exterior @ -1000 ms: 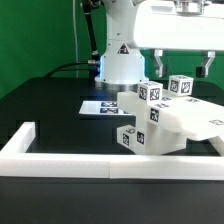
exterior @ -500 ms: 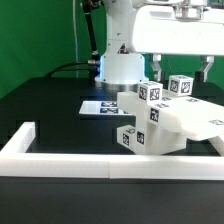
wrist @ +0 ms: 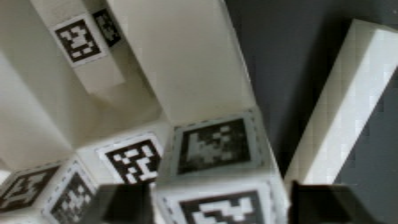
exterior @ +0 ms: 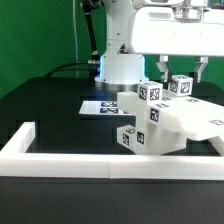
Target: Assemble chair
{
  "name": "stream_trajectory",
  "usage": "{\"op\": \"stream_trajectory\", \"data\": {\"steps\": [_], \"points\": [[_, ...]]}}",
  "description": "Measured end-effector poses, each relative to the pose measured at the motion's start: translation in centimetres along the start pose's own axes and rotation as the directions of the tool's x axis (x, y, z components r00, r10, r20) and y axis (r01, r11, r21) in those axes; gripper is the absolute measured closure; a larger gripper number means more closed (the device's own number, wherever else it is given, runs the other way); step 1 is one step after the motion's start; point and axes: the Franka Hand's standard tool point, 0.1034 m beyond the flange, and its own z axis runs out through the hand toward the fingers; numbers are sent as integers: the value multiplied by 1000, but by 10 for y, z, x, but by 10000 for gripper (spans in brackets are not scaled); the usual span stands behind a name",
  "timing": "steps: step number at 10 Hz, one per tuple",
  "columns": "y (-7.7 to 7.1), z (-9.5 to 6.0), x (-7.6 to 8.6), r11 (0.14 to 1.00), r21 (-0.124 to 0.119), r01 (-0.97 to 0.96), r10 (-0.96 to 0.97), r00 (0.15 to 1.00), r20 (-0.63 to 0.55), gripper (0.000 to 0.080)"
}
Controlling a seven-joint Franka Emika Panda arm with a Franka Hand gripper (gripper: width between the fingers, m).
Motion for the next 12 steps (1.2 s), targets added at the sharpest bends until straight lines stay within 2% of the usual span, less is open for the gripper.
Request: {"op": "stream_trajectory", "data": {"steps": [1,6,10,12], "points": [[0,0,0,998,1,-59,59,998,0,515],[0,0,0,920,2,-392,392,920,0,515],[0,0,0,783,2,-622,622,783,1,514],[-1,0,0,681,7,-732,732,681,3,514]]}}
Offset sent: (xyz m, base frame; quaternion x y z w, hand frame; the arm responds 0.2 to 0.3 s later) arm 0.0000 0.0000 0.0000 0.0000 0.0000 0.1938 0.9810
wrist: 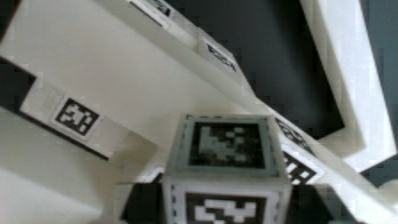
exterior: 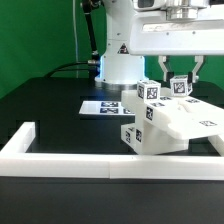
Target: Assemble chair
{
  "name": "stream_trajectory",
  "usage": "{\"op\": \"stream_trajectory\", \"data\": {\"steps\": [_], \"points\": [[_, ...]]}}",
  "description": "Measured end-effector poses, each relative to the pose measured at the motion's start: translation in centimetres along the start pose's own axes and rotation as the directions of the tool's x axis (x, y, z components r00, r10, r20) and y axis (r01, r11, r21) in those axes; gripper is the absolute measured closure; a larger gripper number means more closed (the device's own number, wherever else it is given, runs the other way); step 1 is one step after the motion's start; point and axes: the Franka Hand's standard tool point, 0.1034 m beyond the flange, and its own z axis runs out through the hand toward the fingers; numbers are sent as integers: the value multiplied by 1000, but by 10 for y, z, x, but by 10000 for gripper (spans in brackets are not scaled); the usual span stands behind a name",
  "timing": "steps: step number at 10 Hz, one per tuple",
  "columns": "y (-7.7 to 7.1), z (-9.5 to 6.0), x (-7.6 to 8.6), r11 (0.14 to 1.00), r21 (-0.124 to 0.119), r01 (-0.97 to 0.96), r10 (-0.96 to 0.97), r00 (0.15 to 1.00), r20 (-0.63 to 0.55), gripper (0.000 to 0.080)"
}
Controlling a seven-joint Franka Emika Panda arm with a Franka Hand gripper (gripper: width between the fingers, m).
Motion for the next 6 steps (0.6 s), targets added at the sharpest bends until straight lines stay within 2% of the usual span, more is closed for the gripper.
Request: {"op": "stream_trajectory", "data": {"steps": [5,6], "points": [[-1,0,-1,960,7,-278,278,960,6,512],[-2,0,-2,943,9,-334,334,943,10,416]]}}
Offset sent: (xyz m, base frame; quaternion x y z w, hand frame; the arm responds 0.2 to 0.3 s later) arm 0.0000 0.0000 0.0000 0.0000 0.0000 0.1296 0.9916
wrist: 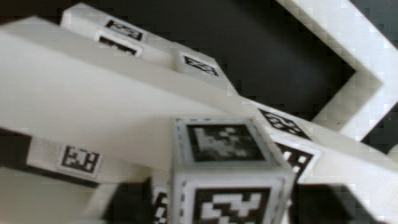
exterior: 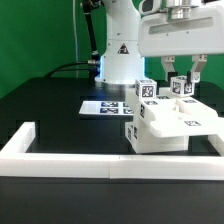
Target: Assemble chair
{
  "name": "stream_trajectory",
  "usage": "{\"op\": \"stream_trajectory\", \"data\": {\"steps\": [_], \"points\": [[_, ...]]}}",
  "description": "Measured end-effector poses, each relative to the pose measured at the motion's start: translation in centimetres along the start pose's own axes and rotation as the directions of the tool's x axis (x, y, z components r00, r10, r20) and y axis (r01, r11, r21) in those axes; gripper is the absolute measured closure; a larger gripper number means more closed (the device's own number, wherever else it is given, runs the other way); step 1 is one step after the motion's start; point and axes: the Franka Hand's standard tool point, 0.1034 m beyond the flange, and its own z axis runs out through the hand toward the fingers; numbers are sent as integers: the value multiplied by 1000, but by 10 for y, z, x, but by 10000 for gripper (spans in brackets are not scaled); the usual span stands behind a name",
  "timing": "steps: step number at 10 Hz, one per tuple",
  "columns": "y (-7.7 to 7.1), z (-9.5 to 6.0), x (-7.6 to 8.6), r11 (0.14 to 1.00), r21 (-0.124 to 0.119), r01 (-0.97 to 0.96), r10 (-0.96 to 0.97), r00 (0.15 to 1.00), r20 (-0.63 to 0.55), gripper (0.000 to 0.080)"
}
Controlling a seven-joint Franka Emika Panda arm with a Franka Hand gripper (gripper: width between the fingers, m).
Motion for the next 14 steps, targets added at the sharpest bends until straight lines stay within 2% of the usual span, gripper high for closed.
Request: {"op": "stream_trajectory", "data": {"steps": [1,2,3,4,8,13,14], "points": [[0,0,0,999,0,33,-33,999,0,280],[0,0,-1,997,-8,79,-79,997,6,280],[-2,-1,-2,984,-11,177,-177,984,7,174],[-2,-2,-1,969,-3,245,-245,969,0,157],[-4,0,-5,757,-3,653,-653,757,-1,150],[-2,0,-2,506,-15,862,-862,506,2,150],[-2,0,-2,492,-16,870,-870,492,2,258]]}}
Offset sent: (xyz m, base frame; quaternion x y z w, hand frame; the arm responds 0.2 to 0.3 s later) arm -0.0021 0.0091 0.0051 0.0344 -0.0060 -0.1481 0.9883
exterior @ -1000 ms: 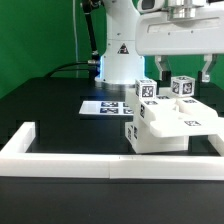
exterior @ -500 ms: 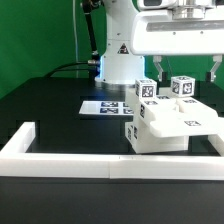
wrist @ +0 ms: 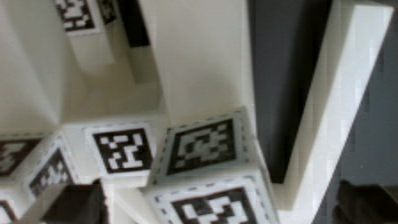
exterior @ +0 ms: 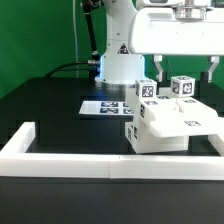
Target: Assemble chair
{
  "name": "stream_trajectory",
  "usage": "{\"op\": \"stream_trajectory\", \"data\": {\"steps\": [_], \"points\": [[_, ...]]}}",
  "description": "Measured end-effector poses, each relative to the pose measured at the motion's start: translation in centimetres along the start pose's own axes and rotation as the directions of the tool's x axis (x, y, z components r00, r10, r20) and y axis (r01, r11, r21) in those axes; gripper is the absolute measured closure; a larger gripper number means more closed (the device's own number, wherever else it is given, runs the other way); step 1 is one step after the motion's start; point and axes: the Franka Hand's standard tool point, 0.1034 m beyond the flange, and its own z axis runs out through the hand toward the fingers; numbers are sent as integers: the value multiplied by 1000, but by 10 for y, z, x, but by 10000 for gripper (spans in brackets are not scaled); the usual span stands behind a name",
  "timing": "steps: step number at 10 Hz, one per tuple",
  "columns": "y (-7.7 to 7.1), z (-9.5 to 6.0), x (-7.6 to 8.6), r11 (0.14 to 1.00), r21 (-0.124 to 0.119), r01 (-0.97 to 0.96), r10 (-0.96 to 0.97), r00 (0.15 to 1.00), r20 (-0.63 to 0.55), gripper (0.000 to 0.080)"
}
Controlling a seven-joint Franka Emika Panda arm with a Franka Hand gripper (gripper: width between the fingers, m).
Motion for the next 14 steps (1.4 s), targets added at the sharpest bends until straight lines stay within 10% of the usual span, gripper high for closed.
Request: {"op": "stream_trajectory", "data": {"steps": [4,14], "points": [[0,0,0,999,0,-50,50,999,0,514],[0,0,0,774,3,-634,634,774,1,512]]}}
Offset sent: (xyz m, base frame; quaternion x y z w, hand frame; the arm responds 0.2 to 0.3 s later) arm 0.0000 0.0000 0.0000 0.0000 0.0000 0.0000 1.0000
